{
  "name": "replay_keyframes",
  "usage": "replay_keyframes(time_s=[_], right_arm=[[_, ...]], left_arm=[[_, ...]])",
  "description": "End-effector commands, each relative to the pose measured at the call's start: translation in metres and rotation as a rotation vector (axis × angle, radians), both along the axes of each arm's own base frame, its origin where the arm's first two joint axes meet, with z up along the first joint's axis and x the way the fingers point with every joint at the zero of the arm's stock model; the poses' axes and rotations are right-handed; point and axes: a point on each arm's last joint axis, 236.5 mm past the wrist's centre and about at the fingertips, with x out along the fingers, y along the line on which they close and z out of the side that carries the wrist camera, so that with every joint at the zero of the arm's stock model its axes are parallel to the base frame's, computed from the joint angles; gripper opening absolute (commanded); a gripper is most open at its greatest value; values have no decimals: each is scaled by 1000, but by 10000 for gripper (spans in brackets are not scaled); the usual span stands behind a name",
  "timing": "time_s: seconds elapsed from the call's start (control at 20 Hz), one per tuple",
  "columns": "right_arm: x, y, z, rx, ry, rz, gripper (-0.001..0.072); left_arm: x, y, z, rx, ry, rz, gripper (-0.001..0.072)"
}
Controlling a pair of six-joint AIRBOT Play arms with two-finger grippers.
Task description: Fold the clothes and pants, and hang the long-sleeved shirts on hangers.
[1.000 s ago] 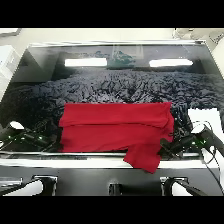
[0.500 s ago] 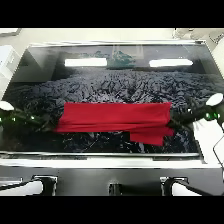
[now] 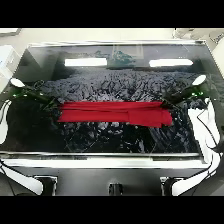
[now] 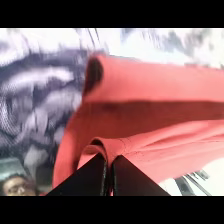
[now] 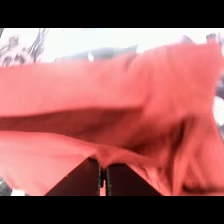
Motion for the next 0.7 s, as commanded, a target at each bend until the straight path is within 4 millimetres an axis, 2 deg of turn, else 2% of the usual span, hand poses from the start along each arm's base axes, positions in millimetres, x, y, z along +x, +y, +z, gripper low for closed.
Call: replay_keyframes(time_s=[0.0, 0.05, 0.1, 0.15, 0.2, 0.25, 0.3, 0.35, 0.45, 0.5, 0.55, 0.65], right_arm=[[12, 12, -20, 65, 20, -23, 42], [13, 15, -18, 82, 15, -26, 56], [14, 18, -15, 100, 13, -29, 87], [13, 21, -9, 124, 13, -31, 144], [12, 20, -1, 129, 11, -27, 329], [9, 12, 11, 128, -5, -5, 570], [3, -3, 21, 120, -6, 0, 648], [-6, -27, 27, 103, 9, -25, 706], [-31, -74, 26, 94, 95, -128, 712], [-40, -91, 21, 97, 124, -174, 716], [-46, -102, 15, 106, 142, -212, 716], [-55, -106, -6, 119, 160, -236, 717]], left_arm=[[9, -10, -27, -24, 57, 7, 20], [7, -10, -29, -28, 67, 4, 33], [5, -10, -28, -32, 74, 0, 129], [2, -8, -22, -38, 81, -10, 348], [-3, -4, -12, -49, 93, -32, 589], [-7, 2, 1, -60, 96, -56, 660], [-7, 14, 17, -60, 86, -58, 660], [-6, 29, 35, -50, 60, -45, 661], [-6, 64, 62, 5, 11, 11, 672], [-9, 82, 73, 39, 3, 61, 672], [-14, 93, 83, 55, 1, 95, 672], [-23, 97, 105, 62, -14, 105, 672]])
